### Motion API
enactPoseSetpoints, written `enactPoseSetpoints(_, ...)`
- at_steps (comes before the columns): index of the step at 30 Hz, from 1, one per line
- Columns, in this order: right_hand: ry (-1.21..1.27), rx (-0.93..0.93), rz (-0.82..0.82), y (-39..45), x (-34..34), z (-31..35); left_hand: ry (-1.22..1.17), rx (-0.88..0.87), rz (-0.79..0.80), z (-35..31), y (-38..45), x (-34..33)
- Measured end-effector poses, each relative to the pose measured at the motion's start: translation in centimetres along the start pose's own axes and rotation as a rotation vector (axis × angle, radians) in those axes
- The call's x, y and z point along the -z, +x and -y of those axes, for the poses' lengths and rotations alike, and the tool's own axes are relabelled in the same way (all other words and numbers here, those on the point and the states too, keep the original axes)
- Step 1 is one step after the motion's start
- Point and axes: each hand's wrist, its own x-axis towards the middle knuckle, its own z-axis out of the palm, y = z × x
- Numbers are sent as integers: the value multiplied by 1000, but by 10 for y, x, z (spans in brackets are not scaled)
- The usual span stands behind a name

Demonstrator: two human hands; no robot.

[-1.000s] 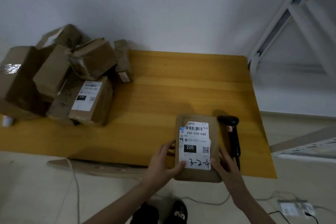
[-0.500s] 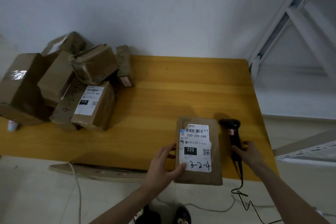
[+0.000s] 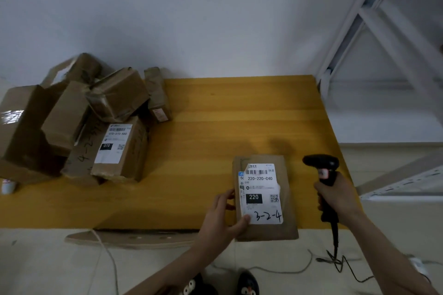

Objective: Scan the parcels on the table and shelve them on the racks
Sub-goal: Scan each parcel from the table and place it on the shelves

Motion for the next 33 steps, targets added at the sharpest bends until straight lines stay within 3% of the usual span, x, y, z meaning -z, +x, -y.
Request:
enactPoseSetpoints(5,89,55,142,-116,13,37,-8,-21,-1,1,-3,-2)
enactPoseSetpoints(9,67,85,227,-155,-14,57,-4,-14,27,-2,-3,0)
enactPoseSetpoints(23,-12,81,225,-139,-49,74,14,-19,30,-2,0,3)
enactPoseSetpoints(33,64,131,103,-116,-34,44,-80,11,42,1,2,0)
